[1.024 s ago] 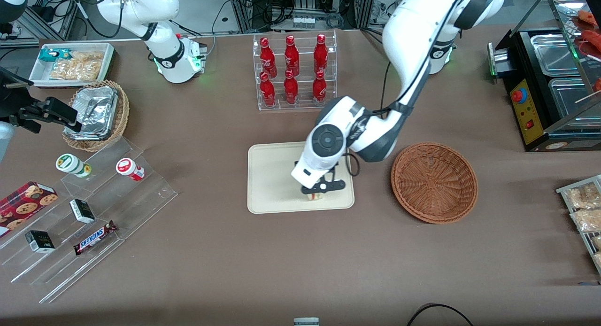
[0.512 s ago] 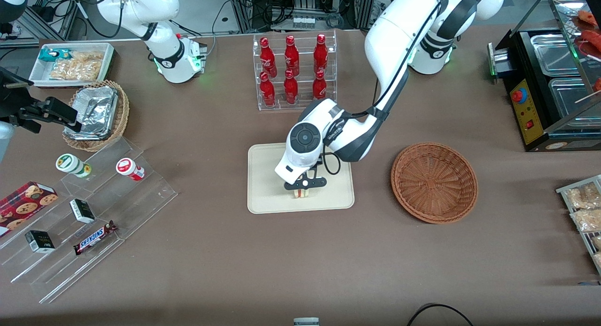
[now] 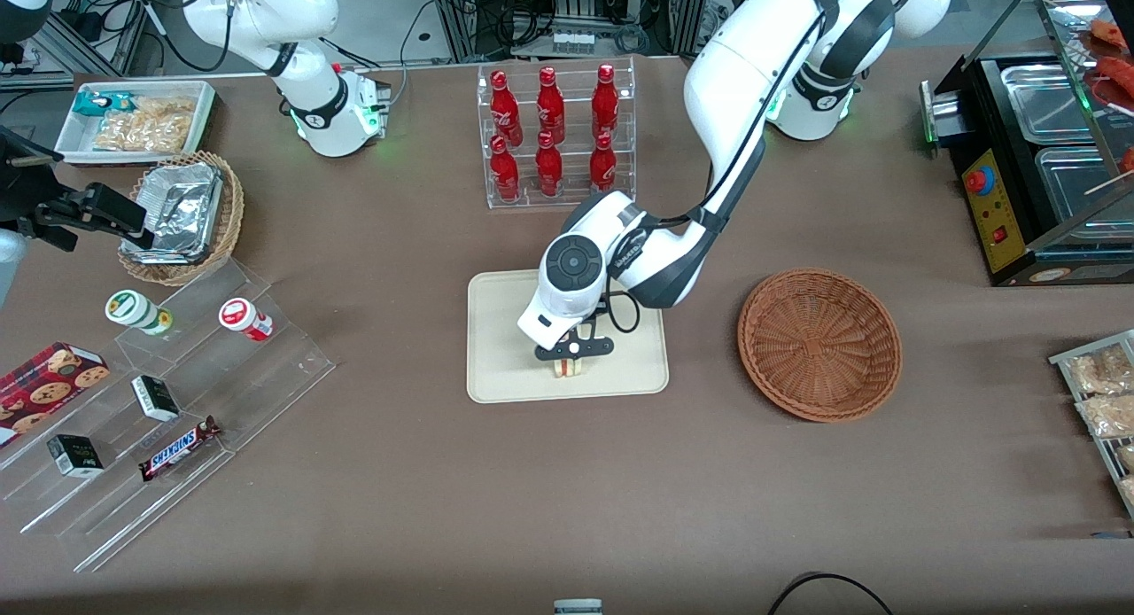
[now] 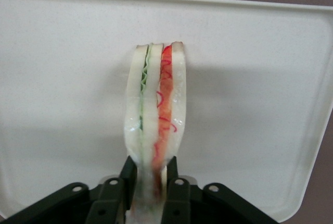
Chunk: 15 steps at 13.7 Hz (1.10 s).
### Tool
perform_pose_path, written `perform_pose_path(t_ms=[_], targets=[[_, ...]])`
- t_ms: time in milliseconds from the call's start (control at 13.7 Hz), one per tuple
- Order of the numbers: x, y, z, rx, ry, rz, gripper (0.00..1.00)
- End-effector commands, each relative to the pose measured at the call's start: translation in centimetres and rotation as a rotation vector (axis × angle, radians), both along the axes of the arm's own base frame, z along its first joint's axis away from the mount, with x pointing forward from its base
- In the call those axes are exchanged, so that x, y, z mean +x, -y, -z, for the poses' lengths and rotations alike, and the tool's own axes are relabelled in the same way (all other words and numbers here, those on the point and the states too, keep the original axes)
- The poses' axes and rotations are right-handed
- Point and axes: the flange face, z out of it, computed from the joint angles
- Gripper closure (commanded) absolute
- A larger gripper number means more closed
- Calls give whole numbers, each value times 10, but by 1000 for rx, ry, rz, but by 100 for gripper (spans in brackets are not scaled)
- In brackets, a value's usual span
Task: Place sandwich from basket to tray
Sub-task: 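Lift the sandwich and carry it with the left gripper over the beige tray, then lower the sandwich onto the tray and open the left gripper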
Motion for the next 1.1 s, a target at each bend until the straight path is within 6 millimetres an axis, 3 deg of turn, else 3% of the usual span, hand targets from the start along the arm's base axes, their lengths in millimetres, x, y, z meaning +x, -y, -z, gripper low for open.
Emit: perform_pose_path(t_ms=[0, 146, 439, 659, 805, 951, 1024], targets=[[-2, 4, -3, 5, 22, -13, 0], [-1, 5, -13, -4, 32, -13, 0], [14, -15, -76, -14, 52, -39, 0], [28, -46, -128, -5, 57, -63, 0], [37, -72, -150, 25, 50, -80, 0], [52, -115, -170, 49, 16, -151, 0], [48, -127, -175, 66, -1, -145, 0]])
